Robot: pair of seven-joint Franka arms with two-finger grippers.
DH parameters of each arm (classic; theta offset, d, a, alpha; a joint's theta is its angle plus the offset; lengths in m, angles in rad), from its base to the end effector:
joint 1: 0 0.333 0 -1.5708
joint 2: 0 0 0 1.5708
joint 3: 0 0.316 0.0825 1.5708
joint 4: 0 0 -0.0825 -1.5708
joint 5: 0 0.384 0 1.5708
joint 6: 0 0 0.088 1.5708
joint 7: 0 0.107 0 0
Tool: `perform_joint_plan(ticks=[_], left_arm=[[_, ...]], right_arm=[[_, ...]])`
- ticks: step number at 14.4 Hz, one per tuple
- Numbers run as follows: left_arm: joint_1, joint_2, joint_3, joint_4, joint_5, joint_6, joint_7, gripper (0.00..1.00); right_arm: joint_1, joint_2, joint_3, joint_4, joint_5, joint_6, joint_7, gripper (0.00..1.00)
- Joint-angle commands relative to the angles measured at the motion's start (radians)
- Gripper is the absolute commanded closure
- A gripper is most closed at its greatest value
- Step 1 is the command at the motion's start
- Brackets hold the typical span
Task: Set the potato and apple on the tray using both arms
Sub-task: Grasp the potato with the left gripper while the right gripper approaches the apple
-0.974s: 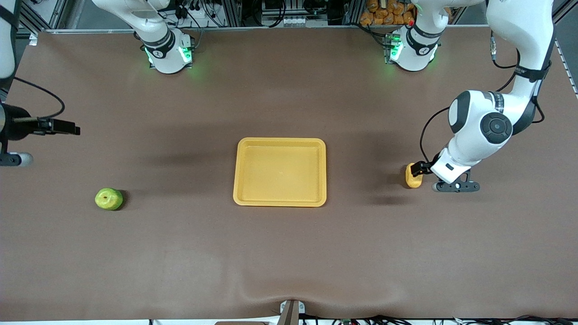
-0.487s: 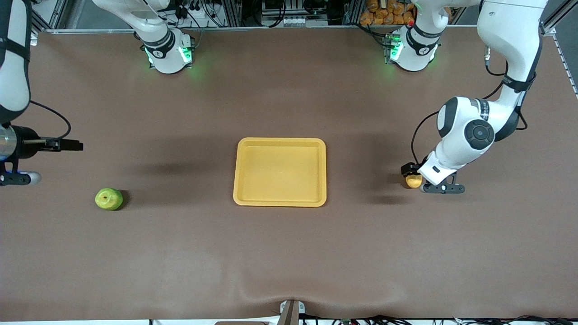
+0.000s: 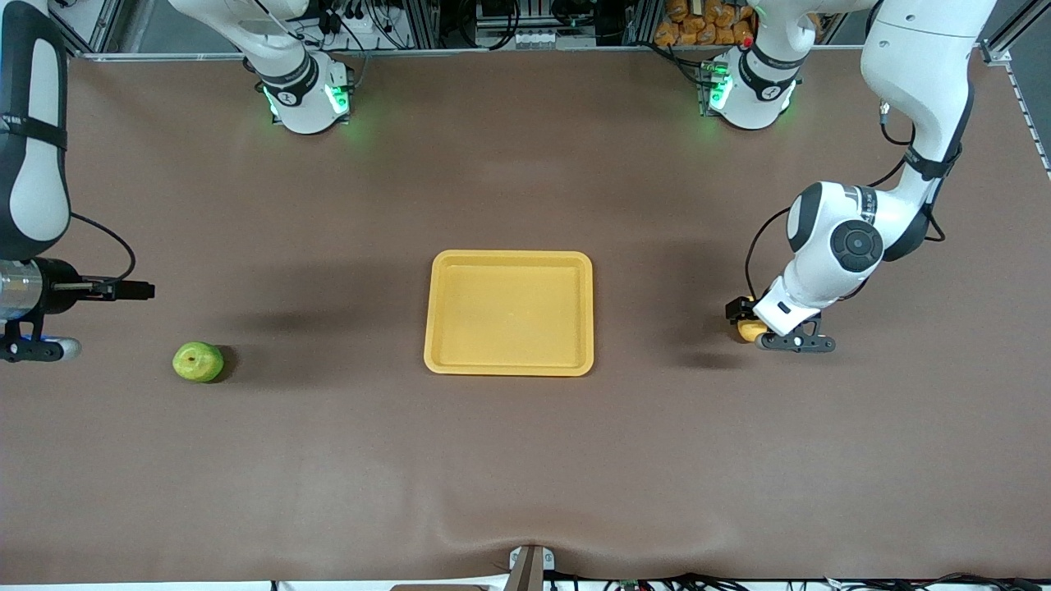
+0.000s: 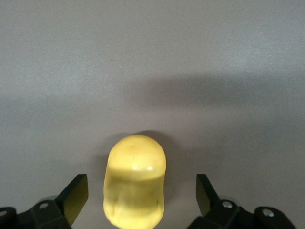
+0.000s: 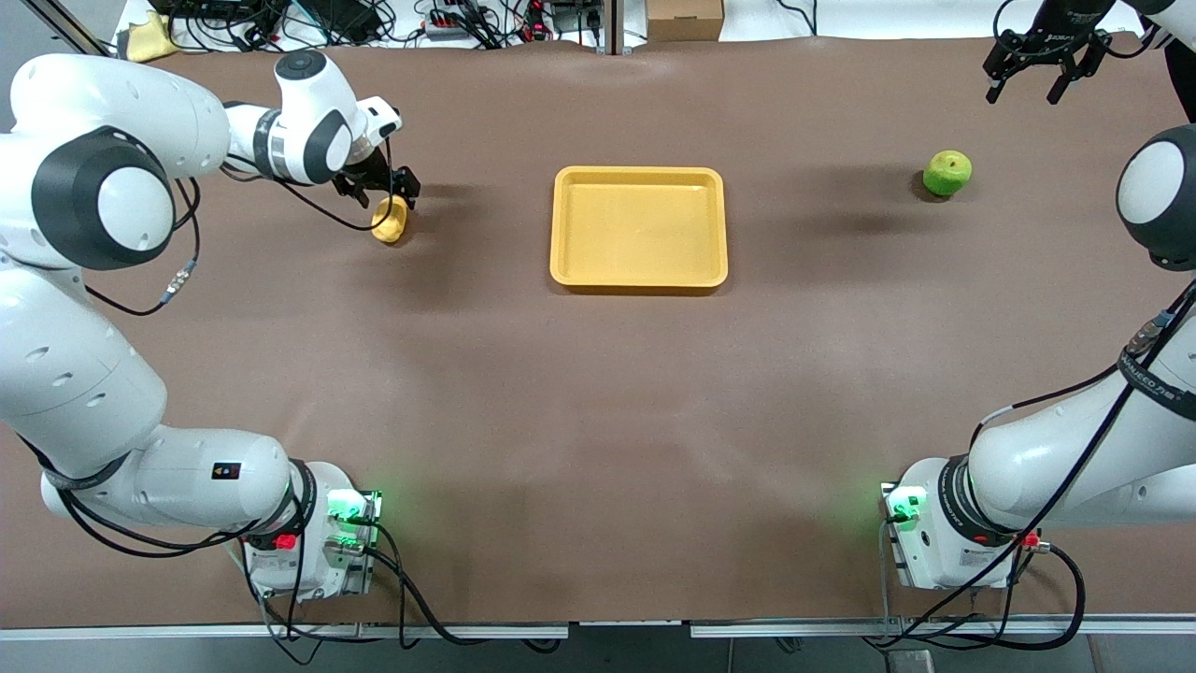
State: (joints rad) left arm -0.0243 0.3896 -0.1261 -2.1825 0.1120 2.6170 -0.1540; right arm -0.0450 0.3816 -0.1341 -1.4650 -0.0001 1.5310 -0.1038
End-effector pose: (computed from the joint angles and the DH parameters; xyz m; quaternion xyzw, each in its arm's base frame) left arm 0.5590 -0.0877 0.2139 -0.9988 0.0407 -0.0255 0.0016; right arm 0.6281 -0.1020 0.4432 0.9868 -0.0363 -0.1575 0.0032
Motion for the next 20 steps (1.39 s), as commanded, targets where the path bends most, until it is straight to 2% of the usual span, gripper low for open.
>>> perform_joint_plan(ticks=[1,5,11,12,13,14,15,20], left_arm=[[0.015,0.002,-0.001,-0.040,0.018,0.066,0.007,0.00],[0.026,0.015,-0.001,-0.086,0.018,0.153,0.007,0.00],[0.027,0.029,-0.003,-0.089,0.018,0.156,0.010,0.00],[0.026,0.031,-0.003,-0.088,0.018,0.160,0.008,0.09],[0.026,0.029,-0.001,-0.088,0.018,0.161,0.010,0.55],[0.026,0.029,-0.001,-0.086,0.018,0.160,0.010,0.90],[0.024,0.029,-0.001,-0.085,0.020,0.160,0.011,1.00],[0.015,0.025,-0.001,-0.079,0.018,0.157,0.014,1.00]], right_arm=[[-0.019,0.017,0.008,-0.011,-0.003,0.049,0.003,0.00],[-0.024,0.042,0.008,-0.044,0.003,0.130,0.003,0.00],[-0.038,0.080,0.010,-0.110,0.009,0.277,0.003,0.00],[-0.039,0.085,0.010,-0.118,0.009,0.297,0.003,0.00],[-0.039,0.094,0.010,-0.132,0.011,0.317,0.003,0.00],[-0.039,0.097,0.010,-0.145,0.011,0.345,0.003,0.00],[-0.039,0.100,0.010,-0.161,0.011,0.374,0.003,0.00],[-0.047,0.131,0.010,-0.244,0.011,0.547,-0.001,0.00]])
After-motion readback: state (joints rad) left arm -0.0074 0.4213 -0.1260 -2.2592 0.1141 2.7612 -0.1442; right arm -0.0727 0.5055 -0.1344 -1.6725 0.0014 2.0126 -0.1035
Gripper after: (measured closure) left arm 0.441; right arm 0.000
